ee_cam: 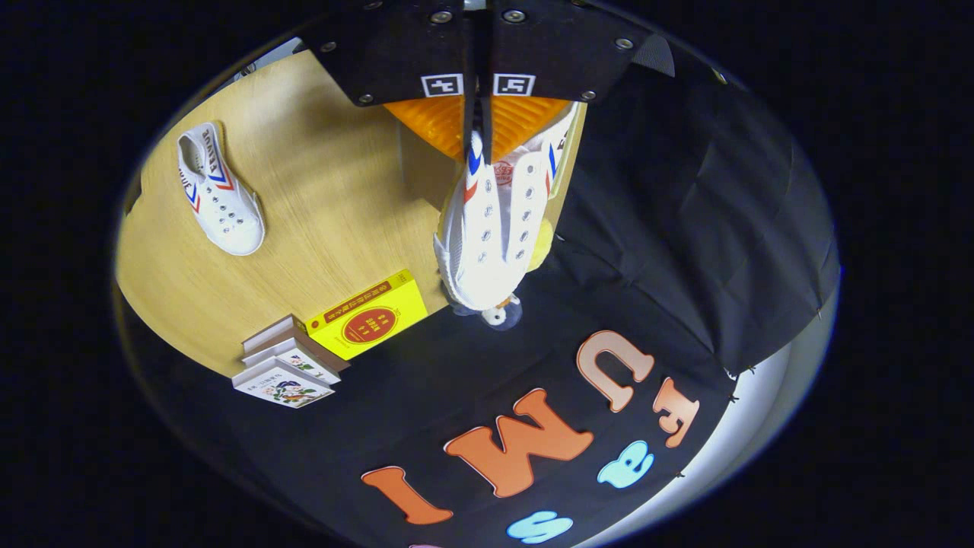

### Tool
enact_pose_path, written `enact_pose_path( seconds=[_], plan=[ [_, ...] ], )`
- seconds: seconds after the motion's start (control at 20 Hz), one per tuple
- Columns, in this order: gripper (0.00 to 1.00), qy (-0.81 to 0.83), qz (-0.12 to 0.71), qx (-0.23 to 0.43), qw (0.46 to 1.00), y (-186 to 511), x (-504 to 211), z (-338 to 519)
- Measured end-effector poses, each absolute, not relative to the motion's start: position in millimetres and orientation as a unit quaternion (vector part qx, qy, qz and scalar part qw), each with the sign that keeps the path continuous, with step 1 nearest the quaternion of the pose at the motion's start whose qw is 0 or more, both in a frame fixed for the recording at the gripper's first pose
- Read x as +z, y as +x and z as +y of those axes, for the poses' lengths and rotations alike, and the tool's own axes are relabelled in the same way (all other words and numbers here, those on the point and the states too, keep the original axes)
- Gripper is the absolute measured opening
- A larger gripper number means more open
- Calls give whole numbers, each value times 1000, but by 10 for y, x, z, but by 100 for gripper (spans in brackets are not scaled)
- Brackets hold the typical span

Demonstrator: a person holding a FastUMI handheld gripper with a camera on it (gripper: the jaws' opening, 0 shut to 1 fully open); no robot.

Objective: Open the storage box then place both shoes into the box .Put the left shoe in first, then the right shoe, with the right side of both shoes facing outward in a uniform manner.

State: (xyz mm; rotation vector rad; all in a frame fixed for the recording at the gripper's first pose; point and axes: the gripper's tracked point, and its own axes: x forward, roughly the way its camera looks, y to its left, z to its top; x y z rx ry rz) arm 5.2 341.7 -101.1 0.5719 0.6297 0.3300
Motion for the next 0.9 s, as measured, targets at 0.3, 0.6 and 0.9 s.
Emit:
enact_pose_path(
  seconds=[0.3, 0.6, 0.9],
  plan=[
    [0, 254, 330, 172, 893, 2, -1245, 4231],
    [0, 211, 368, 137, 895, 36, -1662, 4622],
    [5, 145, 401, 131, 895, -15, -1957, 4817]
  ],
)
